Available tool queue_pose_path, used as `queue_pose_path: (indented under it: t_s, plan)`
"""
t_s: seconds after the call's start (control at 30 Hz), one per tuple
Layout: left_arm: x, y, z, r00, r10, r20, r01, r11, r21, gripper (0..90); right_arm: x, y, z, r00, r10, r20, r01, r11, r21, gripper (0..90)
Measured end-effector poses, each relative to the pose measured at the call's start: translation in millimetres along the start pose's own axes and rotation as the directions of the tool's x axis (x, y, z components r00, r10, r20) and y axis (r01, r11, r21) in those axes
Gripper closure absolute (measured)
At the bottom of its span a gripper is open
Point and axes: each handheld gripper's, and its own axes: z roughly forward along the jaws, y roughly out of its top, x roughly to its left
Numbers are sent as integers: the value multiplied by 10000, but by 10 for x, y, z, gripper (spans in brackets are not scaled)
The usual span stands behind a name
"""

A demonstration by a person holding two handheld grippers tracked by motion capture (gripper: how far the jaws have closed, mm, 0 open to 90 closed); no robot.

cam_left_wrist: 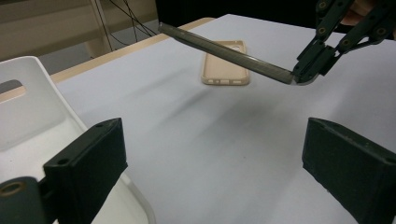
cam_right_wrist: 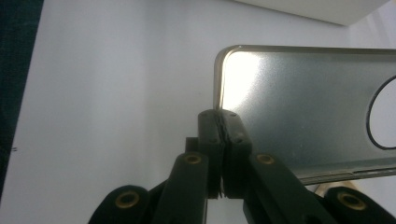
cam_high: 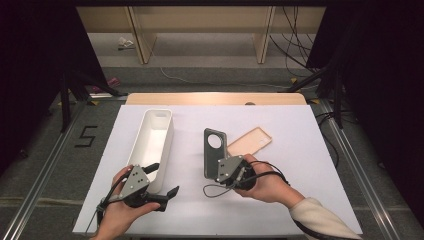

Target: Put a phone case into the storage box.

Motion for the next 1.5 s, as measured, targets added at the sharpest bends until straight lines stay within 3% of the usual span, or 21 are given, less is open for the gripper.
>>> queue_pose_path:
  t_s: [0.2,0.43,0.7,0.8,1.07,1.27,1.4,1.5]
  plan:
    - [-3,5,14,10000,-24,30,24,10000,31,64,43,-137,-107,9991,420,55,-417,9982,-426,890]
    - [12,69,63,9998,-50,197,49,10000,33,72,124,-243,-213,9981,592,144,-579,9953,-775,890]
    - [-6,296,196,9987,-390,317,386,9992,145,108,233,-308,-277,9976,661,215,-642,9947,-803,890]
    - [-28,415,309,9983,-464,350,450,9982,392,125,271,-321,-296,9968,776,207,-757,9939,-804,890]
    - [-98,738,644,9963,-506,688,443,9950,898,168,354,-328,-317,9978,485,442,-446,9955,-839,890]
    - [-178,952,898,9922,-680,1041,519,9873,1501,219,367,-325,-308,9981,503,343,-474,9956,-803,890]
    - [-168,1048,1066,9865,-1274,1032,1065,9764,1876,265,381,-314,-300,9981,501,353,-471,9956,-812,891]
    - [-140,1116,1190,9817,-1654,940,1401,9629,2306,314,385,-308,-294,9985,443,313,-418,9962,-771,891]
